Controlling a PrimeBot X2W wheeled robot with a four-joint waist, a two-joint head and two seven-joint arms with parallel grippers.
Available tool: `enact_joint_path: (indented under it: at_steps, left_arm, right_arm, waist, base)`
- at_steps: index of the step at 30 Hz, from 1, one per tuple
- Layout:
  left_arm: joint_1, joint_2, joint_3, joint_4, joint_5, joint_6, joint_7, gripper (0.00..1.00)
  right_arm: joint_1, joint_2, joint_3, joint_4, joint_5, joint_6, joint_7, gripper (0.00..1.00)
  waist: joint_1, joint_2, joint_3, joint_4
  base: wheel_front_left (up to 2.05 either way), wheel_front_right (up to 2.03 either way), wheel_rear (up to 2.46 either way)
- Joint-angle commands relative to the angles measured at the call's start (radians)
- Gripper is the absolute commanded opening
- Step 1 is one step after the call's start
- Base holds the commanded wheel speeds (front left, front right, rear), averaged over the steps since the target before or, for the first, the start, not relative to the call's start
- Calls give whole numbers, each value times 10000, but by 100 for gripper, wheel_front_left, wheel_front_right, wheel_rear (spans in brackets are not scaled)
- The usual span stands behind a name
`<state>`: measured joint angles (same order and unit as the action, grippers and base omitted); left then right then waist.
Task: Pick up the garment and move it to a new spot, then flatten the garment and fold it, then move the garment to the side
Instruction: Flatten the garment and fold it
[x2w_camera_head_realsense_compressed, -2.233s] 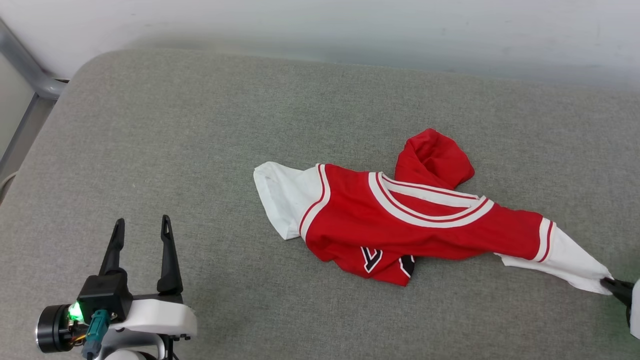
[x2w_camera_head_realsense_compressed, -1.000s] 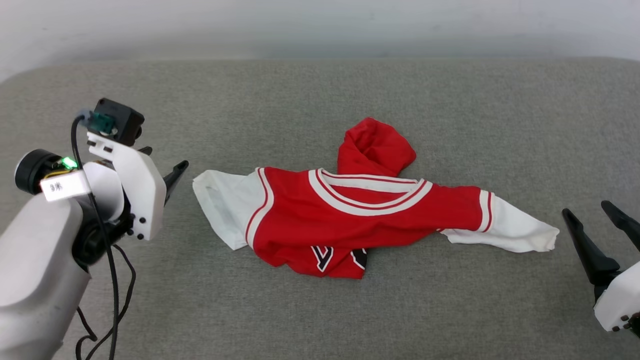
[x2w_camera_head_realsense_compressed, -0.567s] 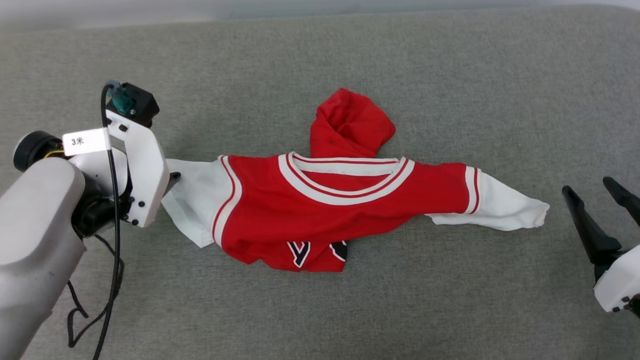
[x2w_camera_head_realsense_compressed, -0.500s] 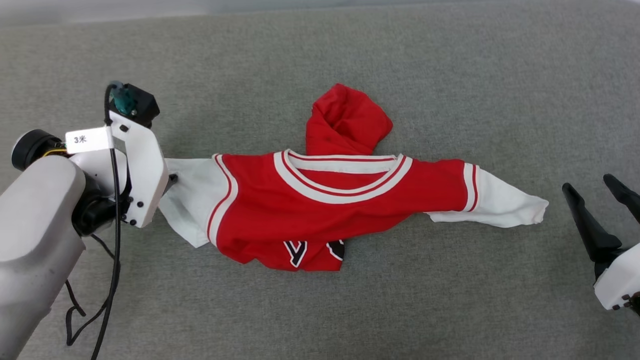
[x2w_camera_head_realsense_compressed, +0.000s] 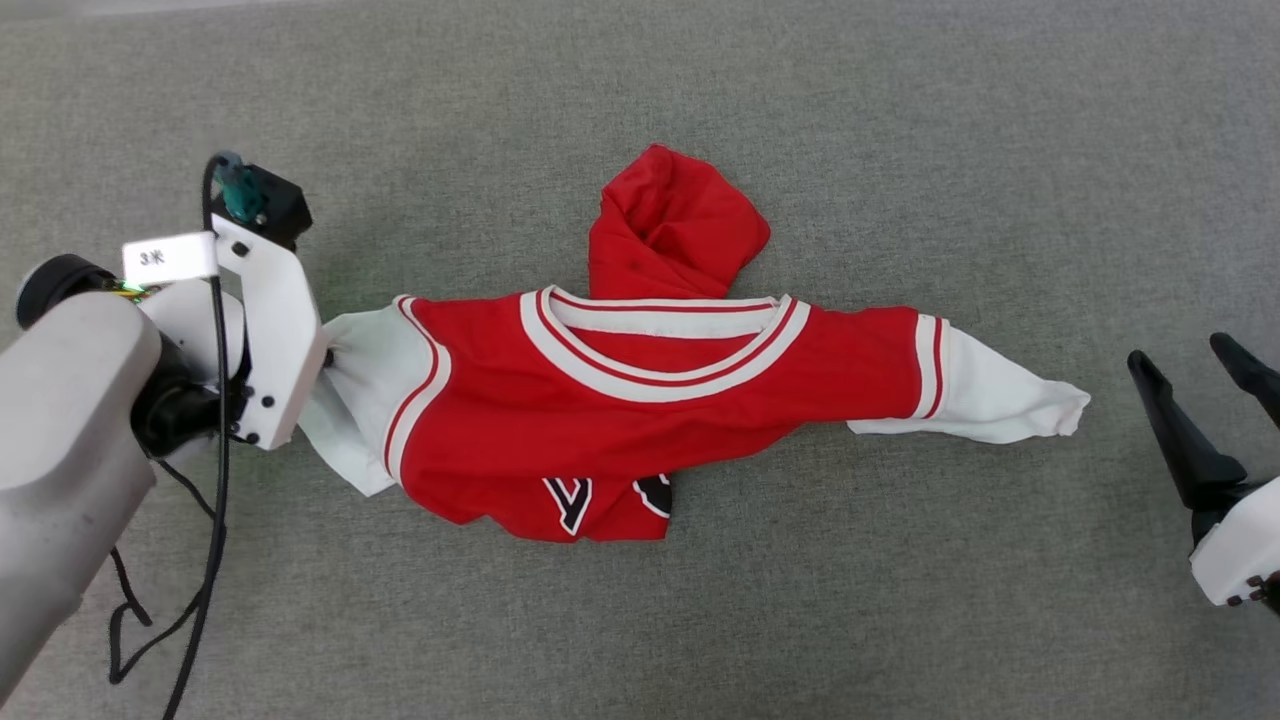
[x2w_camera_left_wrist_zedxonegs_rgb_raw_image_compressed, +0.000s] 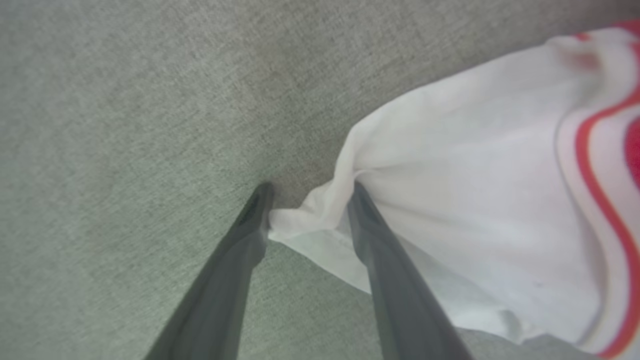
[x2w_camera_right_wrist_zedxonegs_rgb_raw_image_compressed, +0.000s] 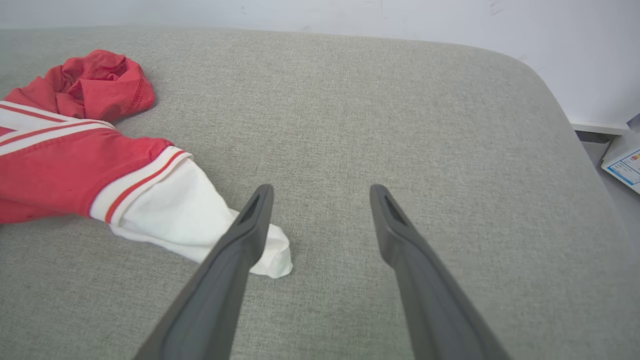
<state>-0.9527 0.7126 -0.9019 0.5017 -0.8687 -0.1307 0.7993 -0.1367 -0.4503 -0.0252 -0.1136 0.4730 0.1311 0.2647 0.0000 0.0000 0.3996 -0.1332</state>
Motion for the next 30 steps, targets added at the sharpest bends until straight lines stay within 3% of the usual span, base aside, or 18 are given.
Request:
enact_joint_path:
  at_steps: [1, 7, 16, 23, 30]
  left_arm:
    - [489, -144, -493, 361, -21, 28, -245, 0]
    - [-127, -279, -302, 375, 163, 29, -1837, 0]
    - [-633, -386, 3, 503, 754, 97, -4360, 0]
    - [-572, -462, 13, 425, 1035, 216, -5157, 0]
    - [-764, -576, -36, 245, 1163, 318, -5426, 0]
  right_arm:
    - [-151, -116, -13, -7, 78, -9, 3, 100]
    - [-20, -612, 45, -253, 147, -9, 287, 100]
    - [523, -2298, 739, -1388, 845, -7, 1933, 100]
    - [433, -3551, 2071, -1980, 1299, -9, 3380, 100]
    - [-766, -4302, 4000, -1650, 1377, -9, 3890, 100]
  waist:
    - [0, 0, -112, 78]
    - [0, 0, -573, 297]
    - [0, 0, -1355, 660]
    - [0, 0, -1488, 862]
    - [0, 0, -1281, 1138]
  base:
    - [0, 0, 0]
    - [0, 0, 0]
    - [0, 0, 0]
    - [0, 0, 0]
    - [0, 0, 0]
